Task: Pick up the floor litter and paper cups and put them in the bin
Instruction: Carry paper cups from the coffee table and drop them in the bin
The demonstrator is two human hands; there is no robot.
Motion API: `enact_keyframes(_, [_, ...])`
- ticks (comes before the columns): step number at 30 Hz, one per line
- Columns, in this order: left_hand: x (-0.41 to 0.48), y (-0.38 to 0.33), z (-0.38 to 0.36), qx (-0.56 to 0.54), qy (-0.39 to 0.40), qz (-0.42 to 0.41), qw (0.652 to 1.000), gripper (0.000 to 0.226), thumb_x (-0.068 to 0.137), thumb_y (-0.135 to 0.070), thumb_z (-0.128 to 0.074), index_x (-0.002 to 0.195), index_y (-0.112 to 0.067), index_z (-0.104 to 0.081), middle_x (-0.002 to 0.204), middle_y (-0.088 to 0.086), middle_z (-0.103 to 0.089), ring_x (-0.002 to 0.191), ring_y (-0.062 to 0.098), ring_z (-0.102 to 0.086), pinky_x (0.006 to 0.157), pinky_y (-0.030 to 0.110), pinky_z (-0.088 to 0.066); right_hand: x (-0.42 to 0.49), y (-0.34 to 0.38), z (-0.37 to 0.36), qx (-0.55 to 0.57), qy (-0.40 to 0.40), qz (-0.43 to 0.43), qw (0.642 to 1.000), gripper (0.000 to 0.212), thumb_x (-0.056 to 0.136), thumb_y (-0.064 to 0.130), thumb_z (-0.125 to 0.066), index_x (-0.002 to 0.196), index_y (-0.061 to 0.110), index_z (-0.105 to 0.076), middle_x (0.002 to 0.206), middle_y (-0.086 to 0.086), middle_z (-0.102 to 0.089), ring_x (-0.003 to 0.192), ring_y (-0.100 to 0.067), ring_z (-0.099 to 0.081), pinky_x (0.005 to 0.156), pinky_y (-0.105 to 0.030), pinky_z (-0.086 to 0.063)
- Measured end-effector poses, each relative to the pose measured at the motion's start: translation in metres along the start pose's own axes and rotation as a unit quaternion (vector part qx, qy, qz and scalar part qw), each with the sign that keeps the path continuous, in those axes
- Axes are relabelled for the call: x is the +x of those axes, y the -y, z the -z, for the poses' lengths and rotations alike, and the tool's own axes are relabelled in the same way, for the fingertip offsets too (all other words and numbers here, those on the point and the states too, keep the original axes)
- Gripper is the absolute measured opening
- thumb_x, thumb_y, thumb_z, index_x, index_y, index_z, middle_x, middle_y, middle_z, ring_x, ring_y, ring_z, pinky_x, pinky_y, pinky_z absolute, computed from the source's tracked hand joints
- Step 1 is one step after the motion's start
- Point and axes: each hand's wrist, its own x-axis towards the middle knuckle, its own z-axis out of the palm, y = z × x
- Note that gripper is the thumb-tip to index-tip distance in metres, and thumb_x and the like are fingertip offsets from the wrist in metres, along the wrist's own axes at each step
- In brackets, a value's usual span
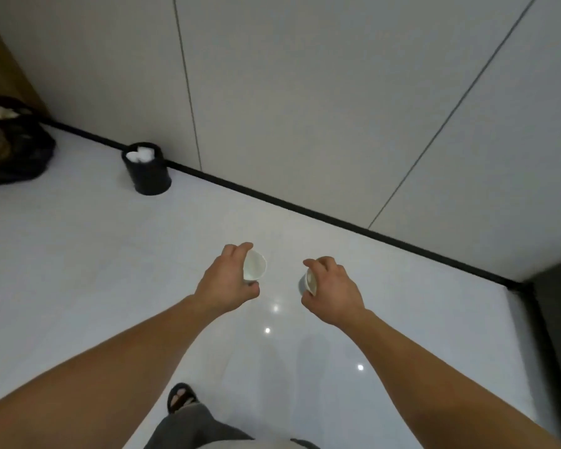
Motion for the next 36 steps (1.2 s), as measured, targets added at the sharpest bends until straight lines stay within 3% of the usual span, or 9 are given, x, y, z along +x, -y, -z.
enact_keyframes(5, [0.027, 0.094, 0.065, -0.031, -0.069, 0.094, 0.993, 0.082, 0.073, -0.033, -0.072, 0.142, -0.027, -0.03, 0.135, -0.001, -0.036, 0.11, 0.023, -0.051, 0.084, 0.033, -0.048, 0.099, 0.098, -0.014, -0.025, 0.029, 0.094, 0.995, 0.067, 0.083, 0.034, -0.062, 0.145, 0.03, -0.035, 0.141, 0.002, -0.035, 0.121, -0.022, -0.042, 0.09, -0.033, -0.048])
enact_keyframes(13, [0.089, 0.21, 0.182, -0.019, -0.111, 0.159, 0.981, 0.083, 0.074, -0.033, -0.073, 0.143, -0.027, -0.028, 0.138, 0.0, -0.033, 0.116, 0.025, -0.048, 0.093, 0.037, -0.048, 0.226, 0.237, -0.034, -0.021, 0.045, 0.157, 0.986, 0.067, 0.085, 0.036, -0.06, 0.146, 0.03, -0.033, 0.141, 0.002, -0.035, 0.12, -0.021, -0.043, 0.088, -0.032, -0.049])
enact_keyframes(36, [0.403, 0.366, 0.339, -0.032, -0.177, 0.252, 0.951, 0.083, 0.076, -0.032, -0.074, 0.145, -0.025, -0.027, 0.138, -0.001, -0.032, 0.119, 0.022, -0.046, 0.098, 0.034, -0.047, 0.649, 0.432, -0.031, -0.037, 0.1, 0.294, 0.95, 0.07, 0.084, 0.038, -0.062, 0.146, 0.029, -0.031, 0.143, 0.002, -0.034, 0.123, -0.021, -0.042, 0.095, -0.031, -0.045])
